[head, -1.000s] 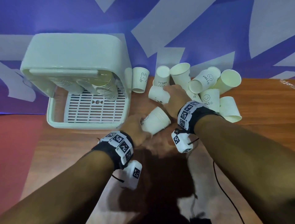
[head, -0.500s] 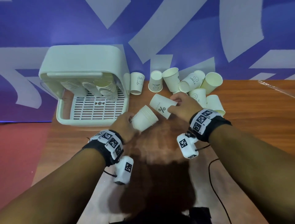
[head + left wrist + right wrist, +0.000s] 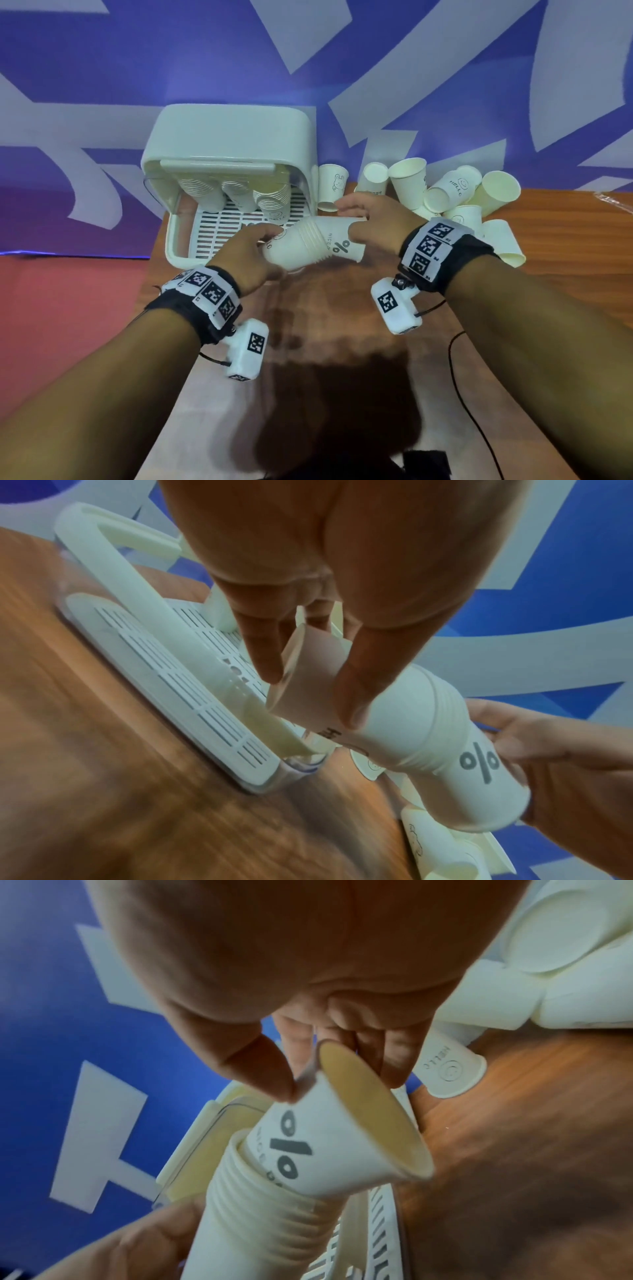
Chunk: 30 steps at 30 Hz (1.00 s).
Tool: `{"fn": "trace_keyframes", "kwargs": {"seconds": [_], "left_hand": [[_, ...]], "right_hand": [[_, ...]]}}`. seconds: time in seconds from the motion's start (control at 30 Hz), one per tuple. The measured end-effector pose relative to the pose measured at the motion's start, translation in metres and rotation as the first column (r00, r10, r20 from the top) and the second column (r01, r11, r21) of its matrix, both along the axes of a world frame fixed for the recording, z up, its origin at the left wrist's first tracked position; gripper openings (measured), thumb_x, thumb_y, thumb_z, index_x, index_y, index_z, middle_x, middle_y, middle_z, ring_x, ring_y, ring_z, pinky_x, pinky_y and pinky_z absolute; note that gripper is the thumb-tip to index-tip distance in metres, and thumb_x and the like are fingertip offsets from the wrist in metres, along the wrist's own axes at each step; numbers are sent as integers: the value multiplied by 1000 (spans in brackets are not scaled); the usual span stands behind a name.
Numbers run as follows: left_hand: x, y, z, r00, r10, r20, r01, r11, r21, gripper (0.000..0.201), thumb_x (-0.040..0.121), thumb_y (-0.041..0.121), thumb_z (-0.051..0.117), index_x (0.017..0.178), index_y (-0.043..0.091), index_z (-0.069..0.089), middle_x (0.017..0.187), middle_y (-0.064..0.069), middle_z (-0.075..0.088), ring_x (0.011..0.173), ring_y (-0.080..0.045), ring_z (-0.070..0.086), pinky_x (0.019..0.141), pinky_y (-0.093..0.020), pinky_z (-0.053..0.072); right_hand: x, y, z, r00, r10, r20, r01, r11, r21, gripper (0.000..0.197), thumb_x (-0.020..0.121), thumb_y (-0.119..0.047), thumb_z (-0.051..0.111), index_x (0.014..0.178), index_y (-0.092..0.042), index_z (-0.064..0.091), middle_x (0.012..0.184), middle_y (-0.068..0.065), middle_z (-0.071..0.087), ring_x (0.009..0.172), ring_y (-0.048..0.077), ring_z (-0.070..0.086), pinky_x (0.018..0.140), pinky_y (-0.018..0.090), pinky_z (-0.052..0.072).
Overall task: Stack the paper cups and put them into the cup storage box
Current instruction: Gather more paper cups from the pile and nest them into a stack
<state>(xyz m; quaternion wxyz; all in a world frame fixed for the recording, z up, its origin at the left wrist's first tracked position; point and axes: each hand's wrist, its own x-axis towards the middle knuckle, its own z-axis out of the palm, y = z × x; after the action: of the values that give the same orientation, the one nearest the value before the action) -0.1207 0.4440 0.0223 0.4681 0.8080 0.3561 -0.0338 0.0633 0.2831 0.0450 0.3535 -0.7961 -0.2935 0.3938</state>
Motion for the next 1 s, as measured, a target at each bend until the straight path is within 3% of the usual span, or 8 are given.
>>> {"fn": "trace_keyframes", "kwargs": {"seconds": [0.17, 0.27, 0.37, 0.4, 0.6, 0.8, 0.9, 1.0], "left_hand": [[16, 2, -4, 998, -52, 20, 54, 995, -79, 73, 51, 18, 90, 120, 27, 67, 109, 6, 68, 97, -13, 67, 94, -38, 55], [26, 4, -14, 999, -17, 34, 22, 990, -141, 70, 56, 23, 90, 122, 28, 66, 108, 6, 69, 96, -13, 67, 90, -38, 56], [29, 9, -23, 1000, -5, 6, 6, 988, -156, 64, 63, 26, 89, 122, 32, 64, 109, 10, 65, 97, -11, 64, 90, -34, 53], [29, 10, -26, 1000, 5, 0, -5, 984, -177, 62, 65, 25, 88, 121, 32, 64, 108, 11, 65, 97, -12, 64, 89, -35, 54], [30, 16, -33, 998, 64, -10, -64, 961, -270, 58, 64, 23, 89, 117, 31, 66, 106, 10, 64, 97, -16, 65, 90, -42, 55], [29, 18, -33, 998, 57, -8, -57, 958, -282, 52, 65, 21, 89, 109, 36, 66, 109, 8, 68, 98, -12, 66, 93, -37, 54], [27, 16, -29, 998, 54, -22, -58, 962, -267, 60, 56, 32, 87, 112, 35, 66, 109, 11, 69, 97, -11, 68, 92, -37, 55], [22, 11, -20, 999, 19, -43, -28, 973, -228, 60, 55, 32, 86, 112, 35, 66, 107, 11, 68, 96, -11, 67, 90, -35, 55]], "right_hand": [[-8, 36, 0, 988, 80, -129, -71, 995, 72, 64, 84, 13, 46, 141, -15, 46, 133, 8, 58, 116, 17, 59, 87, 26, 53], [16, 52, -11, 932, -133, -337, 191, 971, 146, 45, 92, 13, 44, 134, -1, 49, 120, 32, 59, 92, 33, 63, 65, 19, 54], [63, 61, -28, 934, -355, 47, 357, 934, -31, 9, 85, -12, 58, 89, -17, 64, 118, 20, 68, 111, 37, 65, 93, 45, 56], [73, 64, -33, 928, -349, 127, 362, 928, -93, 9, 84, -14, 57, 90, -15, 64, 117, 18, 69, 111, 37, 65, 95, 49, 54], [86, 94, -59, 955, -16, 295, 111, 944, -309, 56, 86, -25, 56, 140, -27, 43, 107, 4, 69, 96, 26, 65, 85, 36, 53], [95, 101, -67, 953, 9, 303, 101, 933, -345, 27, 86, -20, 58, 113, -21, 58, 92, 11, 73, 78, 26, 69, 76, 40, 59], [90, 93, -61, 949, 64, 310, 68, 916, -395, 10, 87, -19, 58, 85, -14, 67, 94, 12, 73, 75, 22, 64, 67, 31, 55], [75, 76, -60, 932, 53, 359, 94, 920, -380, 22, 90, -13, 55, 101, -1, 69, 101, 16, 72, 87, 29, 65, 78, 35, 53]]}}
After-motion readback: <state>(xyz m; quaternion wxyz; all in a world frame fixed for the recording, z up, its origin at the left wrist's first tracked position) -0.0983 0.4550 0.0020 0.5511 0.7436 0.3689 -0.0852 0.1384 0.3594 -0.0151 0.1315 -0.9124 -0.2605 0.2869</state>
